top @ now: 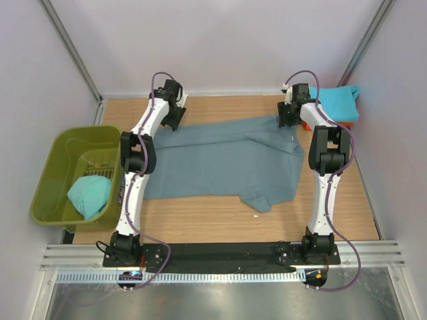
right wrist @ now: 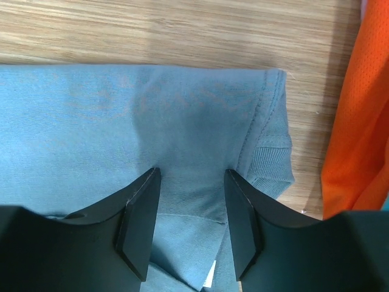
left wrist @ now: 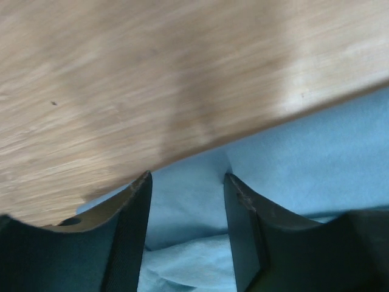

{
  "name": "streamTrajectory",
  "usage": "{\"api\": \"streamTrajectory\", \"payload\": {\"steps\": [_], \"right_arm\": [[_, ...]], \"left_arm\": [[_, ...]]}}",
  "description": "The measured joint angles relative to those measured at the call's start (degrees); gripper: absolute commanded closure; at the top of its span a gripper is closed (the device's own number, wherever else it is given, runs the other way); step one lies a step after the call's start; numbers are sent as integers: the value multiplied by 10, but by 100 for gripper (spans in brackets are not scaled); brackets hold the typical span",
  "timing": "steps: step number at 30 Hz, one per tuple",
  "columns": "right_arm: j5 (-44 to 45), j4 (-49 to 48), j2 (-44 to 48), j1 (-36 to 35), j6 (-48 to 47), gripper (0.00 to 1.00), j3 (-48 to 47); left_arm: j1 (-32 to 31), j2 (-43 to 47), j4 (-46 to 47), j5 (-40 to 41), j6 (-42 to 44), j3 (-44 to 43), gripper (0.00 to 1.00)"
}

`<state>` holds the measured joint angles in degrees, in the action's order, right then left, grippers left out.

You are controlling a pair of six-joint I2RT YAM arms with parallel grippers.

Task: Fold and stack the t-shirts
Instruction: Fold the tshirt

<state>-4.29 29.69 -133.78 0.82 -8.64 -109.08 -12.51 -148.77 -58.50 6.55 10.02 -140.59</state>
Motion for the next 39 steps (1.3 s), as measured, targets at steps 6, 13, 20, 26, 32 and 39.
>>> {"api": "streamTrajectory", "payload": {"steps": [6, 13, 20, 26, 32, 39], "right_arm": [[5, 5, 26, 0, 10, 46, 8], [-25, 5, 104, 0, 15, 46, 28], [-46, 10, 58, -2, 25, 46, -4], [-42, 20, 15, -25, 24, 46, -10], [-42, 27, 11, -69, 21, 46, -9], [-39, 25, 68, -94, 14, 46, 89]], "left_arm": [[-8, 36, 36, 26, -11, 21, 30], [-24, 158, 22, -7, -30, 104, 41], [-39, 246, -1, -90, -58, 297, 49], [-48, 250, -32, -125, -67, 367, 55], [-51, 244, -33, -147, -75, 393, 56], [-51, 216, -27, -149, -86, 399, 58]]}}
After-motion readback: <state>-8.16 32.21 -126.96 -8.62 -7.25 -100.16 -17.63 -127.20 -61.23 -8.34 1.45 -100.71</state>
